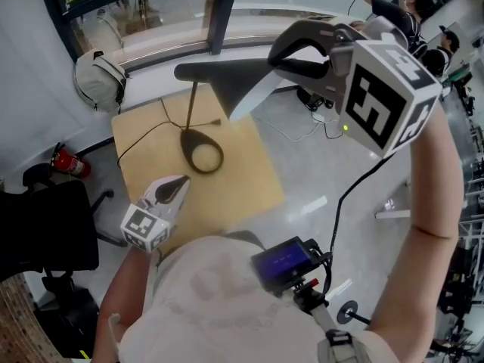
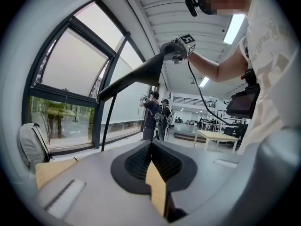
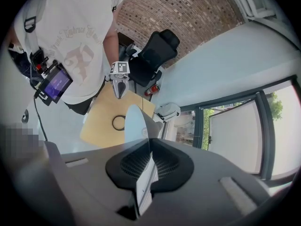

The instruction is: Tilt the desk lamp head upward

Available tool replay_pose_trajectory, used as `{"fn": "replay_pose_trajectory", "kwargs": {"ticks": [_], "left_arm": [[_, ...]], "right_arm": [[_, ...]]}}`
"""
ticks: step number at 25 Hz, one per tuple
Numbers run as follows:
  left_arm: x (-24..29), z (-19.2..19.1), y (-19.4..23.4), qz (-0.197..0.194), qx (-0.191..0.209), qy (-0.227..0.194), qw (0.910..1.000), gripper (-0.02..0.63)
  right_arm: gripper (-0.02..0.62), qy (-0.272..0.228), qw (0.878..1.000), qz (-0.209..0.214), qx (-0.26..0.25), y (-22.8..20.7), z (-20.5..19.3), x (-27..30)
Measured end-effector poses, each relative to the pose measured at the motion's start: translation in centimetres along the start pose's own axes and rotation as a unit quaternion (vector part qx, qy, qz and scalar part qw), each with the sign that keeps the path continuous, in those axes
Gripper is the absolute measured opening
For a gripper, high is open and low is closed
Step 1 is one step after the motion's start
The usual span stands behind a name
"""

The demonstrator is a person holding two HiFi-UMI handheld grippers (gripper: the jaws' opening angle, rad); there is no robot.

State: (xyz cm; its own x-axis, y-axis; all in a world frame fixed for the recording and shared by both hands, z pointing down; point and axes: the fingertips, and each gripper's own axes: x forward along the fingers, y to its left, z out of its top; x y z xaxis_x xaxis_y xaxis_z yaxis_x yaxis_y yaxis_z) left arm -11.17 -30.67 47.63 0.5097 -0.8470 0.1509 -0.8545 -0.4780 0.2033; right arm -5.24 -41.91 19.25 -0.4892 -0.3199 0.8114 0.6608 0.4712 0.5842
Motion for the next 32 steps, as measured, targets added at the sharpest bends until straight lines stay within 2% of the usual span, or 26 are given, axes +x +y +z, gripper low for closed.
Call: {"fn": "replay_pose_trajectory", "kwargs": {"ticks": [9, 16, 23, 26, 32], "left_arm": [[0.5, 0.6, -1.1, -0.005, 0.005, -0.002, 1.0000, 0.000], [0.8, 1.5, -1.3, -0.014, 0.010, -0.006, 0.9998, 0.001], [1.8, 3.8, -2.7, -0.041, 0.024, -0.014, 0.9988, 0.001], [2.2, 4.2, -3.1, -0.053, 0.033, -0.014, 0.9980, 0.001], [2.4, 3.7, -3.9, -0.071, 0.034, -0.006, 0.9969, 0.000]], "right_arm": [[0.028, 0.002, 1.000, 0.002, -0.009, 0.2, -0.2, -0.4], [0.025, 0.020, 0.998, -0.056, -0.017, 0.3, -0.4, 0.1], [0.028, 0.034, 0.993, -0.112, -0.030, 0.8, -0.6, 0.0], [0.095, 0.035, 0.992, -0.120, -0.026, 1.2, -0.7, 0.2], [0.168, 0.023, 0.987, -0.156, 0.005, 1.7, -1.1, -0.9]]}}
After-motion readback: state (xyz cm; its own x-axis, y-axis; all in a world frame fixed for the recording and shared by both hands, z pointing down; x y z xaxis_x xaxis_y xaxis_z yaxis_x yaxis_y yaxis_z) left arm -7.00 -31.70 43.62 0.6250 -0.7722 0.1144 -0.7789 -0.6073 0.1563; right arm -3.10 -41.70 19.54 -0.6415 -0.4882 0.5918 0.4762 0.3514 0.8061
